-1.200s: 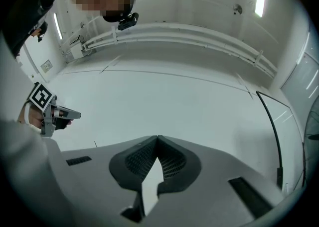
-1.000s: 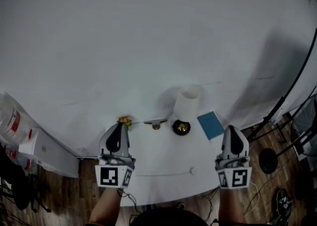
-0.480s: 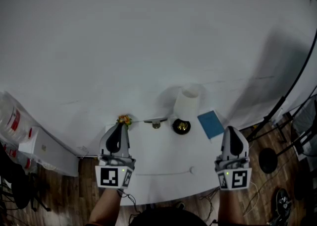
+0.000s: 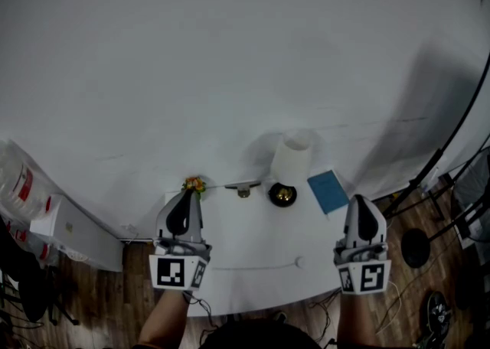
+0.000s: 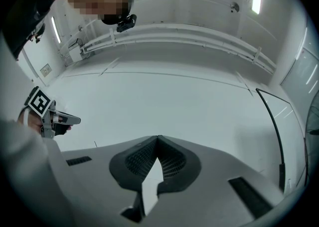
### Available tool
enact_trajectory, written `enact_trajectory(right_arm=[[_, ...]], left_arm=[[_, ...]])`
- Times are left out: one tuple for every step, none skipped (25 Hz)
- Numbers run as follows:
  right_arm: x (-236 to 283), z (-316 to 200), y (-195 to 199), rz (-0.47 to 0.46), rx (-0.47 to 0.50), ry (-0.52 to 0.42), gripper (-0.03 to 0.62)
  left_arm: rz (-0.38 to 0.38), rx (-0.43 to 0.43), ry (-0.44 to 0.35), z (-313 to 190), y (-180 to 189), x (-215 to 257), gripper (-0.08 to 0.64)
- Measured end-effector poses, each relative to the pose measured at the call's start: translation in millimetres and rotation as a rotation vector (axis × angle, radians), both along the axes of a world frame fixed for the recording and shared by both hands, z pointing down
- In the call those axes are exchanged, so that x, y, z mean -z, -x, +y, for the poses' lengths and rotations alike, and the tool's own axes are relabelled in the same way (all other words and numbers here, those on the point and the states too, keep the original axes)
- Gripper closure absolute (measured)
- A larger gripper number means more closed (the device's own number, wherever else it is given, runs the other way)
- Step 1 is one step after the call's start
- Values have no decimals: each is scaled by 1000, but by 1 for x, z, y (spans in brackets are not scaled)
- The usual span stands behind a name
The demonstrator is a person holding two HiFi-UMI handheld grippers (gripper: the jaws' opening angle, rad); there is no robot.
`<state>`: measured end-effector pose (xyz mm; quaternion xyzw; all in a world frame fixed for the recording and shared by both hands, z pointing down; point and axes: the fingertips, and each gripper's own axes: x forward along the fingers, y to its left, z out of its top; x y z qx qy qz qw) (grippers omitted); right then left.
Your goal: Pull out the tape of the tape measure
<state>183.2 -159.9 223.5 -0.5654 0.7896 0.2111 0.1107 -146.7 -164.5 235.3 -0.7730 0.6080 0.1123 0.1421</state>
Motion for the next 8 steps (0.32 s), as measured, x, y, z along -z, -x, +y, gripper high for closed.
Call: enact_trajectory(right_arm=[[-1,-1,-1,1,-1,3,589],[-2,-3,-1,3,-3,6,589],[-3,-3,0,5,-5,8,589],[-3,-4,1,7,-5,9,589],[-3,-3,2,10,-4,8,589],[-2,-3,3,12,-4,8,589],[-2,-2,5,14,-4,8,589],[-2,-1,6,16,-4,8,589]], left_arm=[[0,-1,3,-1,-1,-1,554],[0,-2,5,-3,-1,-2,554],[-1,-1,6,-4,-1,-2,554],[-1,-1,6,-4,-1,-2,554],[-2,-1,6,-3,0,-2,554],[-2,-1,6,-3,1,-2,554],[-3,-1,5,-2,1,-2,554],[-4,-1,5,-1,2,-1,554]])
